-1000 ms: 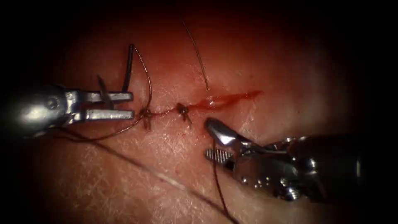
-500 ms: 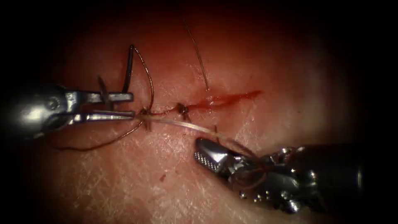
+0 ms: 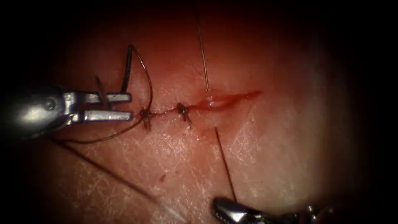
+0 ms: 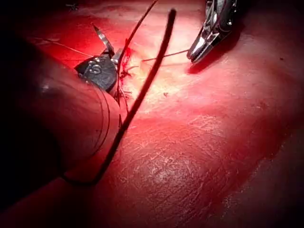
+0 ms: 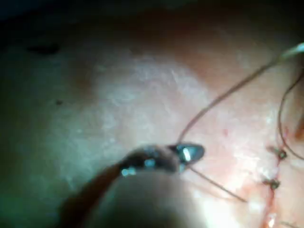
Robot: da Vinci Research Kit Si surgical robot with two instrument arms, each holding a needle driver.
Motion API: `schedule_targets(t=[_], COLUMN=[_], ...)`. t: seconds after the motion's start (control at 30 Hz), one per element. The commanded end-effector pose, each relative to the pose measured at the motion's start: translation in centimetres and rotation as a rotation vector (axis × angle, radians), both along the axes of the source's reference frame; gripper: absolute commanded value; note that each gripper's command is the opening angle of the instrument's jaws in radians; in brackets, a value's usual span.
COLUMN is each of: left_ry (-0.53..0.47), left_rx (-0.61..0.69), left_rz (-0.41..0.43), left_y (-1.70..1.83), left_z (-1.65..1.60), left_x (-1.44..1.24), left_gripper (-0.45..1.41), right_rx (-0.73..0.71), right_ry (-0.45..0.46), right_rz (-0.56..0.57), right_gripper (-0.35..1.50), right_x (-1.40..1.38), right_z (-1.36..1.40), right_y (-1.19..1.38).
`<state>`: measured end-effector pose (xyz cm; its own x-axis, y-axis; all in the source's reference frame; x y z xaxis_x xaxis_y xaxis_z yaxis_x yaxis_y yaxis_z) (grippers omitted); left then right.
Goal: Wound Closure
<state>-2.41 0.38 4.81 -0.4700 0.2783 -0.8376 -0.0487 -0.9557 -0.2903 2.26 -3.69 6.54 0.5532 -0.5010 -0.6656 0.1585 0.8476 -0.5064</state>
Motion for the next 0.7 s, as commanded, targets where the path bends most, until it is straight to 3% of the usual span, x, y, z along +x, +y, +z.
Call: schedule_targets(t=[0.03,0.27,0.47,0.5,0.53,0.57,0.6,0.7], left_ry=[-0.001,0.001,0.000,0.000,0.001,0.000,0.000,0.005], left_rx=[0.001,0.002,0.001,0.001,0.001,0.002,0.002,0.003], left_rz=[0.001,0.004,0.004,0.004,0.004,0.004,0.004,0.008], left_y=[-0.02,-0.02,-0.02,-0.02,-0.02,-0.02,-0.02,-0.02], left_z=[0.07,0.07,0.07,0.07,0.07,0.07,0.07,0.07], left_x=[-0.05,-0.05,-0.04,-0.05,-0.05,-0.04,-0.05,-0.04], left_gripper=[-0.45,-0.45,-0.45,-0.45,-0.45,-0.45,-0.45,-0.45], right_rx=[0.012,0.078,0.100,0.096,0.090,0.082,0.076,0.077], right_ry=[-0.006,-0.024,0.014,0.026,0.040,0.056,0.066,0.078], right_rz=[-0.010,-0.068,-0.080,-0.073,-0.065,-0.055,-0.035,0.018], right_gripper=[-0.35,-0.35,-0.30,0.34,0.76,1.03,1.23,1.34], right_x=[0.06,-0.01,-0.04,-0.05,-0.06,-0.08,-0.11,-0.36], right_z=[0.02,-0.16,-0.40,-0.41,-0.42,-0.42,-0.42,-0.41], right_y=[-0.14,-0.29,-0.32,-0.29,-0.27,-0.24,-0.22,-0.09])
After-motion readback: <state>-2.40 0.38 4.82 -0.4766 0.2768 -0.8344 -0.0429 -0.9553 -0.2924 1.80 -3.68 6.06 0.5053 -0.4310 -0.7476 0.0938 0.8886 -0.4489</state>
